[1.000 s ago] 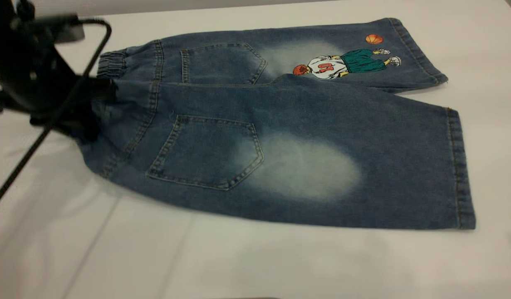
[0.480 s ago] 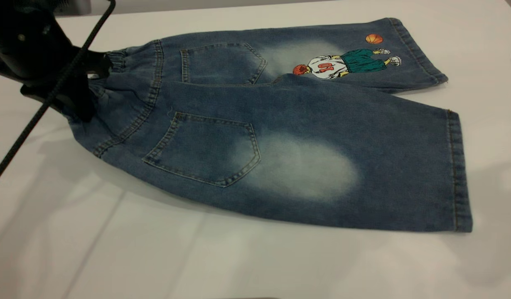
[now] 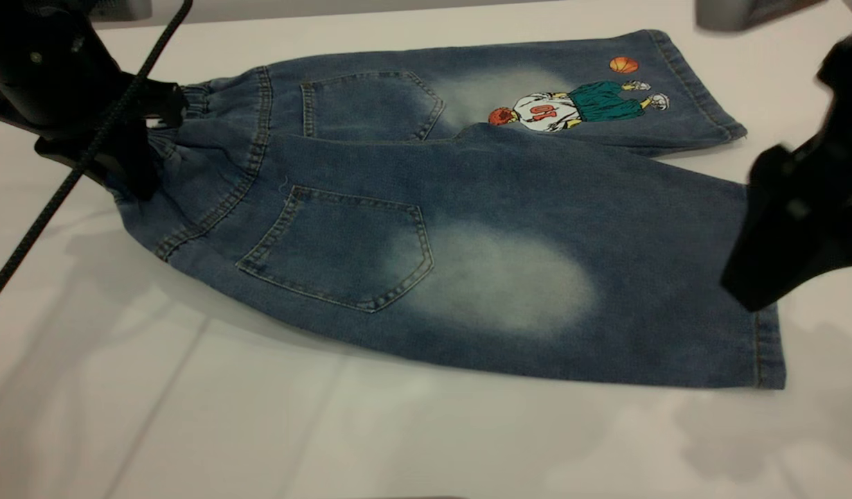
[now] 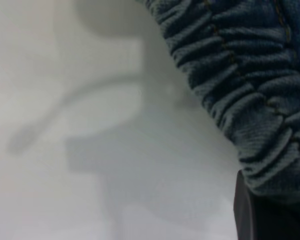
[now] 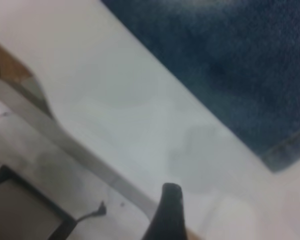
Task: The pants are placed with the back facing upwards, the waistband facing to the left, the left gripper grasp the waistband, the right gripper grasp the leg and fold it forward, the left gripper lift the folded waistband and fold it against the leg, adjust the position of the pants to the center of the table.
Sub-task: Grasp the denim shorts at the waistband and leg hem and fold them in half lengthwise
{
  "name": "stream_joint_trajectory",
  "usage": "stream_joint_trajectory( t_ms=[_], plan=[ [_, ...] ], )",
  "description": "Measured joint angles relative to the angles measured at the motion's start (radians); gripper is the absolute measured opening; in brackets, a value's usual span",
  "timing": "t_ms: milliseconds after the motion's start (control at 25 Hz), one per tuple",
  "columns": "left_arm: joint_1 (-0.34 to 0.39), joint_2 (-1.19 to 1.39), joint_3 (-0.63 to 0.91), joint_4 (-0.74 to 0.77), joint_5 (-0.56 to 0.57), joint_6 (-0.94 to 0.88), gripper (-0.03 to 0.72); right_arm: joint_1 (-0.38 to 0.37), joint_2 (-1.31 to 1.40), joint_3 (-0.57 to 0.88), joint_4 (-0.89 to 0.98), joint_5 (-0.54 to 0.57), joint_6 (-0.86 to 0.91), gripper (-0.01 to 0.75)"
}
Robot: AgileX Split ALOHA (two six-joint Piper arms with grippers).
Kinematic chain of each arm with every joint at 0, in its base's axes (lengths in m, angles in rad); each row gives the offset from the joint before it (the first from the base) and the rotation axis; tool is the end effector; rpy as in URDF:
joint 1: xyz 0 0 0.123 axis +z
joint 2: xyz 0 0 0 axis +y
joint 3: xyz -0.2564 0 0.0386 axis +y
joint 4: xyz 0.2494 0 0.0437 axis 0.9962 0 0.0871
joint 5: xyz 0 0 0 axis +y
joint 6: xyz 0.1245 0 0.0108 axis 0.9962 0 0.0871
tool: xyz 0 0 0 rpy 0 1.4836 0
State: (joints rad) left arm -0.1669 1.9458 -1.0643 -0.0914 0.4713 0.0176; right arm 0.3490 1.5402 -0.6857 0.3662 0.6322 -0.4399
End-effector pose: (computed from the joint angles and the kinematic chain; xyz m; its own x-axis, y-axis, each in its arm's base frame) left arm 0.3539 -0.0649 0.0637 -0.9495 0.0953 -0.2990 0.1180 0.9913 -0.0587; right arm 0.2278 0.1111 0.1014 -0.8591 -0.4576 -0.2291 -0.4991 0.8483 0.1770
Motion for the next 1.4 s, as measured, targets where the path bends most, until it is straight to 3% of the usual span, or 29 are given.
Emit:
stream_joint_trajectory(
  t_ms=[440, 840, 1120, 1240, 1400],
  plan=[
    [0.0, 0.0, 0.0, 0.0, 0.001, 0.0, 0.09, 0.0, 0.284, 0.0, 0.0, -0.21, 0.029, 0.587],
    [0.0, 0.0, 0.0, -0.001, 0.003, 0.0, 0.09, 0.0, 0.432, -0.001, -0.008, -0.312, 0.033, 0.587],
    [0.0, 0.0, 0.0, -0.001, 0.006, 0.0, 0.09, 0.0, 0.445, -0.003, -0.011, -0.324, 0.037, 0.58],
    [0.0, 0.0, 0.0, -0.004, 0.006, 0.001, 0.09, 0.0, 0.459, -0.007, -0.015, -0.325, 0.053, 0.533],
    [0.0, 0.0, 0.0, -0.031, 0.011, 0.001, 0.09, -0.003, 0.47, -0.011, -0.039, -0.341, 0.075, 0.323]
  ],
)
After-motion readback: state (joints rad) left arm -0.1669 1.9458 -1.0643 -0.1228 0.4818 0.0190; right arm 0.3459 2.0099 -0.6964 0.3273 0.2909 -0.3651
